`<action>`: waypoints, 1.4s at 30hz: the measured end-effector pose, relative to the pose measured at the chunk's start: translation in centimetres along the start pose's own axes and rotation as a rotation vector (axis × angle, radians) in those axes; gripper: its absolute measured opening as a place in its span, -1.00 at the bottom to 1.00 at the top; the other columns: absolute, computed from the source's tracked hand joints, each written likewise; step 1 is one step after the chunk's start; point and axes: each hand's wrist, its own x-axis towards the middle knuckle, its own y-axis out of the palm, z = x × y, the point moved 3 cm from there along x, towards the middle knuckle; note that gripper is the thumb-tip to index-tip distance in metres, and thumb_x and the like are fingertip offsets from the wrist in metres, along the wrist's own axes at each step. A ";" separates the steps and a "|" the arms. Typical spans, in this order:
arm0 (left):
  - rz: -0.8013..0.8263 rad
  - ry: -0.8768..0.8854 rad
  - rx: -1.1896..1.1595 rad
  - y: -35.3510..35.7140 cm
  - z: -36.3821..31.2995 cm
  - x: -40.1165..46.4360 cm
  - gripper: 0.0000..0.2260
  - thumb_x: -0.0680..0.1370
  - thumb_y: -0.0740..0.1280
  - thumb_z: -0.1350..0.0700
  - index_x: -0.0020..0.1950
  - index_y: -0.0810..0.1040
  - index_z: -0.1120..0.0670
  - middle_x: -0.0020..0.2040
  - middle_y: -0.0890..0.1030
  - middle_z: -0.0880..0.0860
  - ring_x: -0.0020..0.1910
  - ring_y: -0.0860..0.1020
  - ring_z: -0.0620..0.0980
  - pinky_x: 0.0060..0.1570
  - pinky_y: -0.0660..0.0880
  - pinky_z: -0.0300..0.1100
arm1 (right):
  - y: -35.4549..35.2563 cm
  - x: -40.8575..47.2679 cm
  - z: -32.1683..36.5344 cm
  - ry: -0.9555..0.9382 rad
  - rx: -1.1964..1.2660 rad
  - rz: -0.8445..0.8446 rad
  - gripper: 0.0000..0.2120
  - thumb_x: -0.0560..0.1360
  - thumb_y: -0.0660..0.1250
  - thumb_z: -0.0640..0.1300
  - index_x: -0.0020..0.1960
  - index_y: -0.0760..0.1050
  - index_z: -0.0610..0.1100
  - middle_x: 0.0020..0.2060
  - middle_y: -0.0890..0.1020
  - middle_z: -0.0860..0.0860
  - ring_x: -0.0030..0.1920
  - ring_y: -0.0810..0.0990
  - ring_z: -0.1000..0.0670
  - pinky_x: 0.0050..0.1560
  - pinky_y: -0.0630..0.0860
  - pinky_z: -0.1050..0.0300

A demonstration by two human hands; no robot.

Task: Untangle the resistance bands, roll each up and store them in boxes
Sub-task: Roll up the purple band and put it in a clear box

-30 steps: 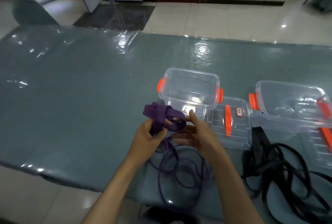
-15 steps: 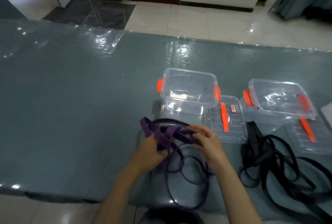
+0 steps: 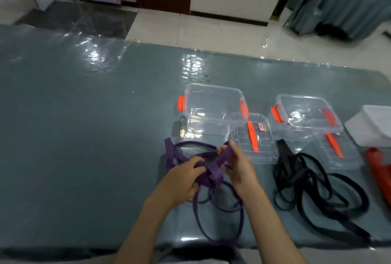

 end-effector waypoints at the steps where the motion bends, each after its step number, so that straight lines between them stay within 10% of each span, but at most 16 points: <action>1: 0.029 -0.043 -0.007 -0.1 0.2 0.1 -0.64 0.53 0.33 0.19 0.32 0.58 0.08 0.43 0.46 -0.04 0.14 0.62 0.10 0.08 0.58 -0.06 | 0.2 0.1 0.1 0.033 0.139 0.003 -0.72 0.64 0.38 0.05 -0.10 0.68 -0.13 -0.21 0.74 -0.06 -0.26 0.71 0.02 -0.15 0.61 0.12; 6: 0.289 -0.381 -0.062 0.3 2.0 0.1 -0.66 0.57 0.39 0.03 0.32 0.49 0.06 0.14 0.50 -0.05 0.07 0.59 0.08 0.08 0.51 -0.09 | -0.2 0.3 1.2 0.005 0.302 0.112 -0.62 0.68 0.24 0.16 -0.06 0.56 -0.14 -0.57 0.37 0.06 -0.64 0.25 0.11 -0.56 0.37 0.28; 12: 0.382 -0.465 -0.186 1.6 4.5 -1.5 -0.14 0.53 0.50 0.03 0.70 0.05 -0.11 0.67 0.00 0.05 0.59 0.27 0.21 0.50 0.37 0.02 | -1.6 0.5 4.3 -0.105 0.241 0.220 -0.51 0.61 0.29 0.28 -0.29 0.62 -0.04 -0.51 0.41 0.04 -0.55 0.36 0.08 -0.44 0.45 0.19; 15: 0.303 -0.438 -0.368 0.8 4.8 -1.4 -0.03 0.49 0.51 0.08 0.69 -0.05 -0.21 0.70 -0.09 -0.01 0.64 0.20 0.17 0.52 0.37 0.06 | -2.3 0.3 4.2 -0.160 0.005 0.234 -0.55 0.65 0.29 0.22 -0.08 0.63 -0.16 -0.58 0.28 0.02 -0.65 0.23 0.09 -0.50 0.45 0.21; 20: 0.148 -0.355 -1.150 0.9 3.1 -0.4 -0.24 0.32 0.61 0.04 0.45 0.41 -0.24 0.31 0.66 -0.07 0.28 0.63 -0.05 0.16 0.59 -0.18 | -3.0 0.0 4.1 -0.258 -0.145 0.291 -0.70 0.69 0.31 -0.03 0.24 0.65 -0.21 -0.44 0.46 -0.08 -0.49 0.43 0.04 -0.20 0.62 0.06; 24: -0.311 -0.605 -1.618 1.3 1.8 2.1 -0.64 0.60 0.35 -0.16 0.13 0.76 0.08 0.04 0.76 0.23 0.00 0.76 0.10 0.09 0.63 -0.05 | -3.3 -0.3 3.7 -0.258 -0.160 0.374 -0.77 0.64 0.37 -0.13 0.18 0.69 -0.24 -0.17 0.64 -0.12 -0.14 0.63 -0.05 0.12 0.65 0.03; 28: -0.502 -0.566 -1.307 -0.9 2.0 3.1 -0.75 0.77 0.16 0.12 0.40 0.40 0.20 -0.16 0.76 0.23 -0.49 0.64 0.08 -0.31 0.64 -0.11 | -4.2 -0.3 3.6 -0.329 -0.198 0.276 -0.78 0.71 0.28 -0.16 0.04 0.71 -0.13 -0.32 0.58 -0.12 -0.27 0.56 -0.06 0.08 0.58 -0.06; 36: -0.406 0.006 -0.430 -3.9 -4.6 4.6 -0.61 0.74 0.24 0.18 0.53 0.47 -0.15 0.42 0.53 -0.07 0.27 0.59 -0.05 0.30 0.56 -0.11 | -2.9 -0.4 5.0 -0.359 -0.113 0.250 -0.75 0.69 0.29 -0.04 0.28 0.65 -0.08 0.17 0.75 -0.03 0.23 0.70 -0.05 0.10 0.66 0.13; 39: -0.138 0.063 0.043 -1.7 -6.7 5.4 -0.19 0.65 0.29 0.29 0.65 0.02 -0.38 0.71 -0.03 -0.07 0.04 0.58 -0.08 -0.01 0.56 -0.26 | -1.3 -1.0 5.4 -0.312 0.055 0.370 -0.60 0.56 0.42 0.21 0.26 0.69 -0.02 0.26 0.71 -0.07 0.27 0.69 -0.06 0.20 0.66 -0.04; 42: -0.090 0.072 0.084 -0.2 -7.5 5.8 -0.38 0.63 0.34 0.17 0.62 0.23 -0.19 0.68 -0.01 0.00 -0.11 0.52 -0.07 -0.12 0.44 -0.31 | -0.9 -0.8 5.4 -0.438 -0.202 0.250 -0.55 0.46 0.59 0.02 0.32 0.62 0.05 0.19 0.74 0.02 0.22 0.71 -0.01 0.14 0.68 0.05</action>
